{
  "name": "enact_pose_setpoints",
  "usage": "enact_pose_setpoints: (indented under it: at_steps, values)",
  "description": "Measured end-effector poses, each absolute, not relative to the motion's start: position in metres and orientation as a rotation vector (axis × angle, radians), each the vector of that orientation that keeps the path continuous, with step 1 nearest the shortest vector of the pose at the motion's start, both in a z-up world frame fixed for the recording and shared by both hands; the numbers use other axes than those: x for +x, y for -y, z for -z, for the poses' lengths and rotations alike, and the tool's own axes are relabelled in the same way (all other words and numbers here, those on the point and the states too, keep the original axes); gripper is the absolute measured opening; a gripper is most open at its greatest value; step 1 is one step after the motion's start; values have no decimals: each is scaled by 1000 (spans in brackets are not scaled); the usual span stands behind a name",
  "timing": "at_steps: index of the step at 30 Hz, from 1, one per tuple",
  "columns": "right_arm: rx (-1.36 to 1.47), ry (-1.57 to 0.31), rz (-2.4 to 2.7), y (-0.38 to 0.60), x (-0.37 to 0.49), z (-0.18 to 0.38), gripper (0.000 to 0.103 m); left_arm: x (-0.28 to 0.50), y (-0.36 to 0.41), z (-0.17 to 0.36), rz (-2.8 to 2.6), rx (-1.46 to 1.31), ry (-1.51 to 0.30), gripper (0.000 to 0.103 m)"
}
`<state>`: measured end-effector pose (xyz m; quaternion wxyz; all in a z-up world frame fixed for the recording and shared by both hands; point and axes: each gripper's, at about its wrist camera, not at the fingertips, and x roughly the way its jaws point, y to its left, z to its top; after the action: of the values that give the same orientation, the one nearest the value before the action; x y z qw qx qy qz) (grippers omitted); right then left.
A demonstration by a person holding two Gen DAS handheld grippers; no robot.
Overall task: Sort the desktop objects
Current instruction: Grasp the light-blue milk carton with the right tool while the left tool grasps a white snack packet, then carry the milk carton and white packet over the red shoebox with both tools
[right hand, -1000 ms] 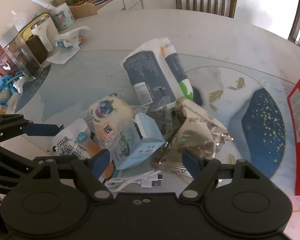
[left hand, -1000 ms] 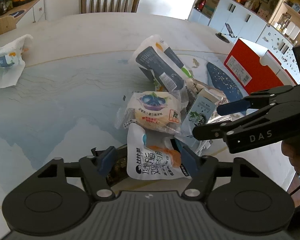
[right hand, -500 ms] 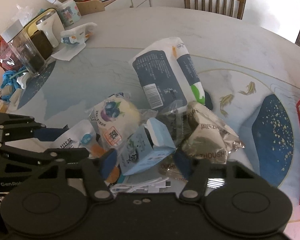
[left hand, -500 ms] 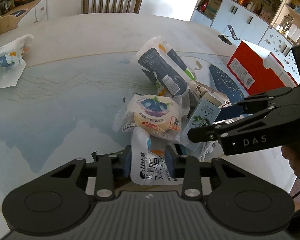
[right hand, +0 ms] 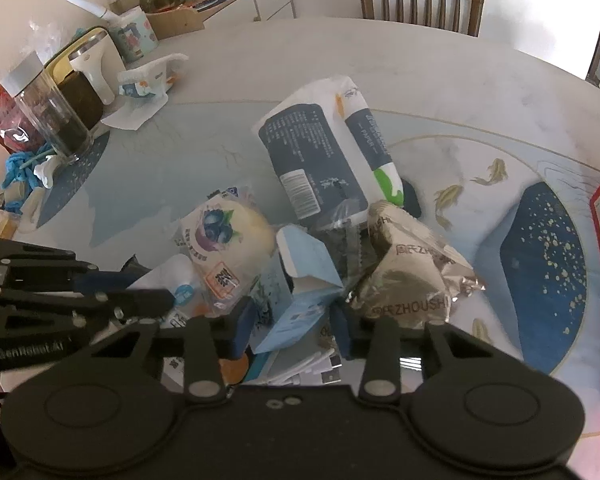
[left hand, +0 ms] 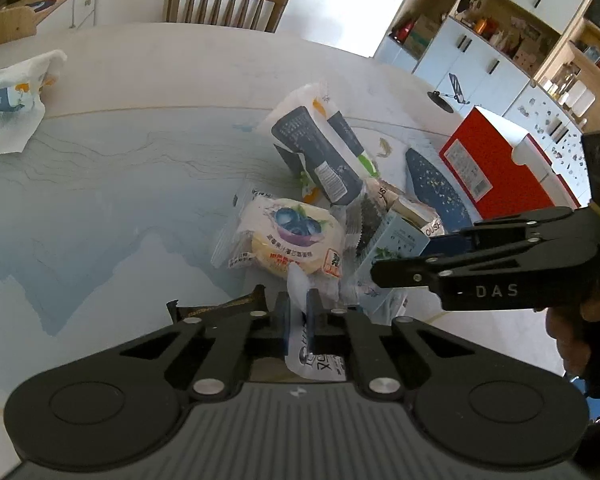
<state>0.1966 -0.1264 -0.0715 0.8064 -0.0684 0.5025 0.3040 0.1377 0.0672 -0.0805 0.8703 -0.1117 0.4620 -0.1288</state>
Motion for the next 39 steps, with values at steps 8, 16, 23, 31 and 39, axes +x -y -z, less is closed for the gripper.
enact_pose_setpoints:
  at_steps: [8, 16, 23, 31, 39]
  values:
    - [-123, -1052, -643, 134, 190, 64, 32, 133, -68, 72, 277, -271, -935, 4]
    - [-97, -1023, -638, 146, 183, 54, 30, 130, -69, 63, 276, -314, -914, 3]
    - [-58, -1005, -629, 159, 177, 45, 30, 126, -65, 56, 282, -323, -905, 2]
    - [-23, -974, -627, 173, 174, 32, 30, 120, -56, 39, 315, -306, -888, 1]
    - [-3, -956, -603, 196, 166, 21, 30, 116, -46, 24, 338, -316, -867, 1]
